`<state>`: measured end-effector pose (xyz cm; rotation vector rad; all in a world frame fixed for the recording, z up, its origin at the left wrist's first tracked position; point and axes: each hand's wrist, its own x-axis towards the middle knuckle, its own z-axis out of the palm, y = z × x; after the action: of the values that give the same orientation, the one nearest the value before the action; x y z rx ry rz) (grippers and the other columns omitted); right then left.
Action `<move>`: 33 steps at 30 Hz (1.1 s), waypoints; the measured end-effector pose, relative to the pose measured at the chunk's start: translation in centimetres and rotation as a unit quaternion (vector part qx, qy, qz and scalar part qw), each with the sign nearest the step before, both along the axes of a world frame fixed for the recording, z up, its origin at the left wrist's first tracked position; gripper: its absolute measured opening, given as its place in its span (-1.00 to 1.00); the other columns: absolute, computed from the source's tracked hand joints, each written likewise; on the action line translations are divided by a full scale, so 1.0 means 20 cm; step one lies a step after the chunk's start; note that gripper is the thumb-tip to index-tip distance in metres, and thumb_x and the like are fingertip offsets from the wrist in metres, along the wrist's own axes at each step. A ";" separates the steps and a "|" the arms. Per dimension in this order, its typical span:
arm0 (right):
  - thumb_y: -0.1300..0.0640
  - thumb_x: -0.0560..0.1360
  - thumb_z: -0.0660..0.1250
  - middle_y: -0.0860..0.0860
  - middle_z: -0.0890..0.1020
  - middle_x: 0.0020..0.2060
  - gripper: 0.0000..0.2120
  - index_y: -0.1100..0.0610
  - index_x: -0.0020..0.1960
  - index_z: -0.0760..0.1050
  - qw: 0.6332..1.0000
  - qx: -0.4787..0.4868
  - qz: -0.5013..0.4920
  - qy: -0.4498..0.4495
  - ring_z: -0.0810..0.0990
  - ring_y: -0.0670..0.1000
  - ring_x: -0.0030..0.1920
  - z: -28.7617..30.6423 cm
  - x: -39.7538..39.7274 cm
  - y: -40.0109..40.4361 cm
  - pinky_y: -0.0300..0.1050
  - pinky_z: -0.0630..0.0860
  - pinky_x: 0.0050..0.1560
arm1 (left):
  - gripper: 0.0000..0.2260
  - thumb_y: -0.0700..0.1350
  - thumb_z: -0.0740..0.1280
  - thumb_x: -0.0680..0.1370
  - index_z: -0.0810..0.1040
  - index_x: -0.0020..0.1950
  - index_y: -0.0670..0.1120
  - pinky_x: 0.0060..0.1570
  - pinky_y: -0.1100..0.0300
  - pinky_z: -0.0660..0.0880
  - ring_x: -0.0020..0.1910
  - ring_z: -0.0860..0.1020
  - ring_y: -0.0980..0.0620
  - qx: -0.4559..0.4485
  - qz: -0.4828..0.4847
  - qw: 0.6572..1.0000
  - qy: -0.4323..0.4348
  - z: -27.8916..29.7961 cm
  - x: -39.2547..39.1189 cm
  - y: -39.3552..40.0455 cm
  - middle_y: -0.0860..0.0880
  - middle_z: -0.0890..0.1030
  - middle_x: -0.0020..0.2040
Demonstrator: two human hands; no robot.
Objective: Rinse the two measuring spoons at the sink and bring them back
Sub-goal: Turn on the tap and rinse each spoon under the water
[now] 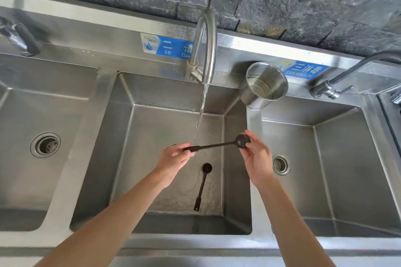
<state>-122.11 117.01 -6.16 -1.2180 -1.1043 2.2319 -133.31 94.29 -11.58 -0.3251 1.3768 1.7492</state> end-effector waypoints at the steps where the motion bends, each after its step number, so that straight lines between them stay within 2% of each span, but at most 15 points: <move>1: 0.39 0.57 0.24 0.10 0.71 0.03 -0.72 0.20 0.14 0.65 1.000 0.011 0.009 -0.013 0.70 0.05 0.08 -0.01 0.01 0.01 -0.14 0.66 0.13 | -0.77 -0.32 0.38 0.57 0.64 0.22 -0.21 0.26 0.15 0.56 0.12 0.70 -0.09 -0.001 -0.007 1.000 -0.005 0.00 0.02 -0.01 -0.22 0.71 0.13; 3: 0.18 0.55 0.40 0.07 0.74 0.00 -0.81 0.12 0.14 0.67 0.997 0.039 0.036 -0.051 0.73 -0.01 0.04 -0.02 0.03 0.02 -0.18 0.66 0.10 | -0.81 -0.19 0.41 0.58 0.67 0.17 -0.18 0.27 0.08 0.57 0.08 0.72 -0.08 -0.018 -0.041 0.999 0.004 -0.01 0.05 -0.03 -0.18 0.72 0.12; 5: -0.06 0.44 0.53 0.04 0.75 -0.03 -0.73 0.03 0.09 0.69 0.987 0.088 0.066 -0.115 0.74 -0.09 -0.05 -0.05 0.04 0.02 -0.17 0.66 0.10 | -0.75 -0.05 0.42 0.56 0.68 0.18 -0.14 0.28 0.04 0.55 0.07 0.72 -0.05 -0.046 -0.104 0.993 0.042 -0.03 0.08 -0.06 -0.11 0.73 0.12; 7: -0.15 0.39 0.57 -0.03 0.77 -0.17 -0.73 -0.01 -0.02 0.71 0.975 0.123 0.078 -0.166 0.74 -0.13 -0.15 -0.08 0.03 -0.01 -0.21 0.68 0.01 | -0.73 -0.02 0.44 0.54 0.69 0.17 -0.11 0.25 0.05 0.57 0.09 0.72 -0.05 -0.060 -0.149 0.985 0.063 -0.03 0.10 -0.09 -0.09 0.71 0.15; 9: -0.11 0.41 0.58 -0.05 0.76 -0.23 -0.77 -0.01 -0.03 0.71 0.967 0.132 0.086 -0.198 0.75 -0.11 -0.14 -0.11 0.00 -0.06 -0.26 0.66 -0.07 | -0.81 -0.08 0.46 0.54 0.73 0.11 -0.10 0.13 0.08 0.63 0.06 0.72 -0.09 -0.058 -0.174 0.981 0.064 -0.04 0.12 -0.12 -0.13 0.74 0.09; 11: 0.03 0.48 0.55 0.03 0.75 -0.16 -0.85 0.02 0.03 0.69 0.965 0.125 0.080 -0.216 0.74 -0.05 -0.07 -0.14 -0.03 -0.11 -0.30 0.64 -0.13 | -0.83 -0.10 0.47 0.54 0.73 0.11 -0.08 0.02 0.11 0.66 -0.02 0.72 -0.09 -0.056 -0.213 0.974 0.061 -0.04 0.13 -0.15 -0.14 0.75 0.04; 14: 0.13 0.50 0.53 0.04 0.74 -0.09 -0.88 -0.08 -0.07 0.67 0.964 0.119 0.092 -0.221 0.75 -0.06 -0.07 -0.20 -0.08 -0.18 -0.32 0.64 -0.17 | -0.77 -0.10 0.50 0.51 0.70 0.17 -0.03 -0.05 0.20 0.66 0.00 0.73 0.00 -0.072 -0.282 0.955 0.067 -0.05 0.16 -0.19 -0.06 0.76 0.04; 17: 0.10 0.48 0.55 -0.03 0.77 -0.15 -0.89 -0.09 -0.06 0.69 0.960 0.093 0.148 -0.217 0.76 -0.16 -0.15 -0.27 -0.13 -0.24 -0.36 0.63 -0.18 | -0.67 -0.13 0.53 0.49 0.65 0.24 -0.06 -0.07 0.26 0.65 0.04 0.72 0.08 -0.099 -0.321 0.939 0.074 -0.08 0.17 -0.23 0.00 0.77 0.02; 19: 0.02 0.49 0.53 -0.02 0.79 -0.12 -0.82 0.02 0.07 0.71 0.966 0.037 0.175 -0.186 0.77 -0.12 -0.10 -0.33 -0.14 -0.27 -0.34 0.65 -0.11 | -0.73 -0.17 0.53 0.48 0.69 0.17 -0.02 -0.02 0.21 0.66 0.03 0.73 0.06 -0.109 -0.314 0.941 0.069 -0.12 0.16 -0.27 -0.01 0.77 0.00; 21: -0.08 0.53 0.47 0.05 0.79 -0.06 -0.68 0.13 0.15 0.68 0.976 -0.054 0.147 -0.148 0.77 -0.02 -0.07 -0.43 -0.13 -0.28 -0.22 0.67 -0.02 | -0.77 -0.18 0.55 0.46 0.72 0.07 0.05 -0.02 0.21 0.67 0.02 0.73 0.03 -0.115 -0.298 0.946 0.058 -0.16 0.16 -0.31 -0.03 0.77 -0.01; 23: -0.08 0.58 0.41 0.10 0.78 -0.08 -0.69 0.17 0.11 0.68 0.976 -0.114 0.086 -0.162 0.75 0.02 -0.11 -0.57 -0.11 -0.28 -0.16 0.69 -0.08 | -0.75 -0.14 0.55 0.45 0.71 0.11 0.05 -0.04 0.24 0.66 0.03 0.73 0.04 -0.121 -0.295 0.947 0.050 -0.21 0.16 -0.34 -0.02 0.77 0.00; 25: 0.10 0.60 0.40 0.15 0.73 -0.16 -0.80 0.23 0.08 0.66 0.958 -0.080 0.081 -0.263 0.69 0.04 -0.17 -0.75 -0.07 -0.30 -0.17 0.68 -0.12 | -0.69 -0.09 0.55 0.45 0.67 0.18 0.02 -0.02 0.22 0.66 0.05 0.72 0.07 -0.134 -0.302 0.943 0.045 -0.27 0.16 -0.37 0.02 0.77 0.00; 27: 0.25 0.59 0.35 0.20 0.65 -0.19 -0.87 0.29 0.04 0.64 0.919 -0.005 0.131 -0.373 0.62 0.09 -0.20 -0.95 -0.02 -0.33 -0.08 0.62 -0.05 | -0.72 -0.08 0.54 0.46 0.67 0.16 0.08 0.02 0.18 0.66 0.05 0.72 0.07 -0.148 -0.304 0.940 0.039 -0.33 0.17 -0.40 0.03 0.77 -0.01; 31: 0.15 0.56 0.41 0.16 0.69 -0.16 -0.85 0.24 -0.10 0.64 0.825 0.131 0.261 -0.483 0.62 0.14 -0.16 -1.22 0.06 -0.38 0.06 0.62 0.00 | -0.71 -0.13 0.53 0.48 0.67 0.18 0.03 -0.12 0.29 0.63 -0.03 0.74 0.08 -0.172 -0.302 0.937 0.028 -0.45 0.18 -0.42 0.03 0.78 -0.03; 33: 0.13 0.53 0.44 0.14 0.70 -0.15 -0.86 0.22 -0.08 0.63 0.816 0.158 0.260 -0.492 0.65 0.15 -0.12 -1.28 0.06 -0.40 0.05 0.61 -0.04 | -0.69 -0.16 0.53 0.48 0.66 0.22 -0.06 -0.19 0.34 0.60 -0.08 0.74 0.10 -0.188 -0.300 0.935 0.017 -0.51 0.19 -0.42 0.02 0.78 -0.05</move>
<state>-120.84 108.96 -31.76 -2.1763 -2.3055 1.4925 -129.53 85.87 -21.75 -0.0587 1.6241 0.9926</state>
